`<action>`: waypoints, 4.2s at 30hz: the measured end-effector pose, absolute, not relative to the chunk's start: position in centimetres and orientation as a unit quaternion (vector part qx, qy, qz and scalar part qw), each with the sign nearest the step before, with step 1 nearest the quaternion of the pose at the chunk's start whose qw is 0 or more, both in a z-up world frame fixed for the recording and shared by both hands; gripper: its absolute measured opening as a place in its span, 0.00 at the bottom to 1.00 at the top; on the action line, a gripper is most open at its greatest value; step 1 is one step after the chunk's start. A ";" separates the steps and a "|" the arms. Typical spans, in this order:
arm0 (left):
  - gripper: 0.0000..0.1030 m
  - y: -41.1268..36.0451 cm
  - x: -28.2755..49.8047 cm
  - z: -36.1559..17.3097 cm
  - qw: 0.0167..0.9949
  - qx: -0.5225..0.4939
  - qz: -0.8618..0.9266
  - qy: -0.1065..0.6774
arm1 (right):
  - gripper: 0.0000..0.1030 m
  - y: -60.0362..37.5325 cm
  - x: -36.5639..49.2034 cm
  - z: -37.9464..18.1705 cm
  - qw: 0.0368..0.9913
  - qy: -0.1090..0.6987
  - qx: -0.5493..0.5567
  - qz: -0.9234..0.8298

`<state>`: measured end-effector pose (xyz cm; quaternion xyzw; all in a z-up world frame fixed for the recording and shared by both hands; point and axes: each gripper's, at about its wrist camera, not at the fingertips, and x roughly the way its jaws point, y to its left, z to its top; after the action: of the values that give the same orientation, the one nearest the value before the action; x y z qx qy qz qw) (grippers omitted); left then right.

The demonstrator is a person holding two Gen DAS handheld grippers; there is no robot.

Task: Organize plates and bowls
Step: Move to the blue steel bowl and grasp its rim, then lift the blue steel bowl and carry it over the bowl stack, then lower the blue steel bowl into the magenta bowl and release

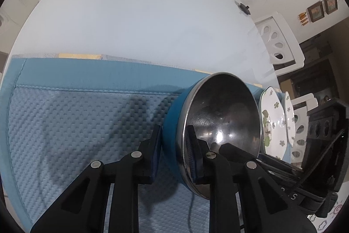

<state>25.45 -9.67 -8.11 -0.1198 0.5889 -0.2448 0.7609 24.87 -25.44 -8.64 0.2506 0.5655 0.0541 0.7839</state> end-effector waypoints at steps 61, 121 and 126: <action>0.18 1.0 -3.4 1.4 0.805 -0.146 -0.164 0.552 | 0.26 -15.5 -0.2 1.7 0.761 0.620 0.134 0.134; 0.32 0.4 -4.3 3.6 0.835 -0.069 -0.146 0.526 | 0.26 -16.1 -2.5 0.5 0.743 0.641 0.146 0.129; 0.32 -2.8 -4.2 6.4 0.848 -0.056 -0.171 0.499 | 0.26 -19.7 -2.8 1.3 0.749 0.629 0.179 0.104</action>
<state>-4.15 -2.82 6.36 -0.0563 0.4986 -0.1710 0.8479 -2.81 -19.72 1.30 0.1790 0.6293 0.1044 0.7490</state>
